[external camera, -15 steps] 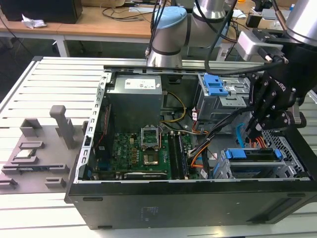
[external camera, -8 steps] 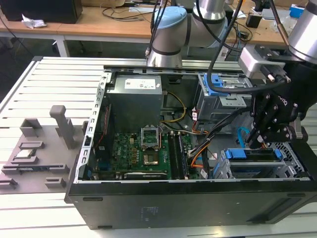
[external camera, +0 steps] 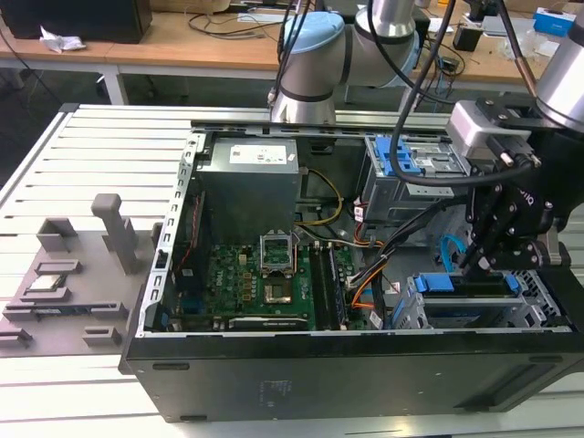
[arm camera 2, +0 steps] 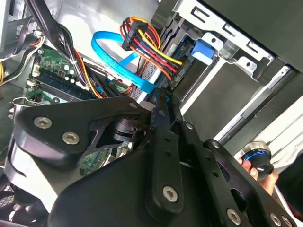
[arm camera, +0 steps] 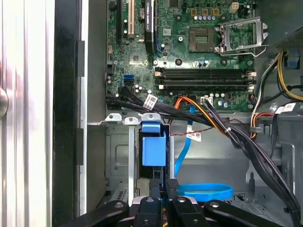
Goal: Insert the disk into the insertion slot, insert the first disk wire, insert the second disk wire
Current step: 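Insert the second disk wire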
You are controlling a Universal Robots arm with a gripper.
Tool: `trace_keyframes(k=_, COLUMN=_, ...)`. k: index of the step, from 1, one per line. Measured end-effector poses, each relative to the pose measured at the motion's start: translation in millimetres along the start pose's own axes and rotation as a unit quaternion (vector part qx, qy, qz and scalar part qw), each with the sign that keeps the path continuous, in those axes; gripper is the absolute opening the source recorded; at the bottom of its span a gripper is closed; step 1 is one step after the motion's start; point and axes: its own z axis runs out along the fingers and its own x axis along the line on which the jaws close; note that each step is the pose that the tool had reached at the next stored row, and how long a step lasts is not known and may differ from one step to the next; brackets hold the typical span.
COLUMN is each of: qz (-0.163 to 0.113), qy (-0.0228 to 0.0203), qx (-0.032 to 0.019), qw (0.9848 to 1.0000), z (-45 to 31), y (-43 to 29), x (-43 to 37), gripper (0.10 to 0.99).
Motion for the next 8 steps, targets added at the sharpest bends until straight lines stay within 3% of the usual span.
trace_keyframes(k=8, qz=-0.001, qy=-0.0007, qx=0.0001, qw=1.0, z=6.0, y=-2.1, x=-0.2, gripper=0.161)
